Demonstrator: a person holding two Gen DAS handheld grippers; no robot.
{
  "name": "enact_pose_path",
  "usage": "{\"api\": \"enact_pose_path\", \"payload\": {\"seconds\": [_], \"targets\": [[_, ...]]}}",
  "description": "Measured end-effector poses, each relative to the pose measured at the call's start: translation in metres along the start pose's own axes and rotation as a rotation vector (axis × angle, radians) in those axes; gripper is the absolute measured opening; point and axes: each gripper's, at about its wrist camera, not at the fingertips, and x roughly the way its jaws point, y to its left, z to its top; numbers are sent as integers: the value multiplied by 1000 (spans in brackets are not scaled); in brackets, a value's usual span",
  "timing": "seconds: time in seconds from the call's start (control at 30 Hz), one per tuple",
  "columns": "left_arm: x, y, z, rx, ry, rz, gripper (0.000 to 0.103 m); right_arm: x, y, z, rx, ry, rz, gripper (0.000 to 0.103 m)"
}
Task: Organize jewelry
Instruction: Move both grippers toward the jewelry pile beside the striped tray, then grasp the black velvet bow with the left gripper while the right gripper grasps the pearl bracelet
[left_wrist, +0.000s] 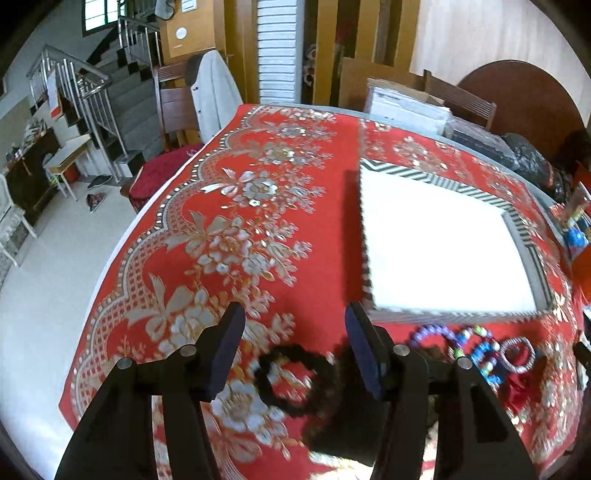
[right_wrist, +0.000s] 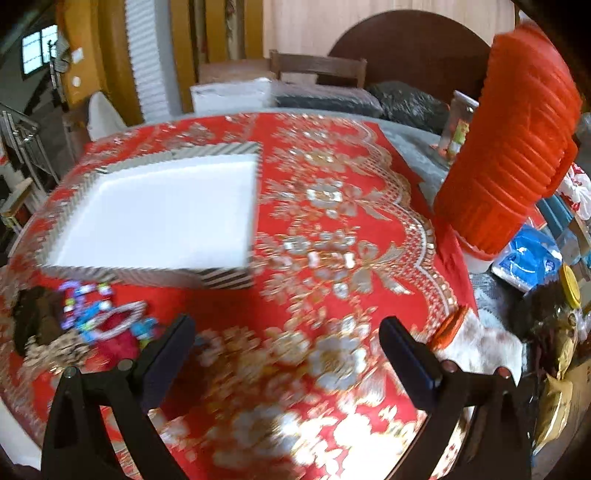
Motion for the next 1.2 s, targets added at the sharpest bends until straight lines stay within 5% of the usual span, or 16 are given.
{"api": "enact_pose_path", "payload": {"seconds": [0.47,1.2], "targets": [[-32,-15,-27,4,-7,-56,47,-30,35,-15,-70,-31,78,101],[-17,-25,-46,55,81,-102,47,-26,58,0,-102,-31,135,100]]}}
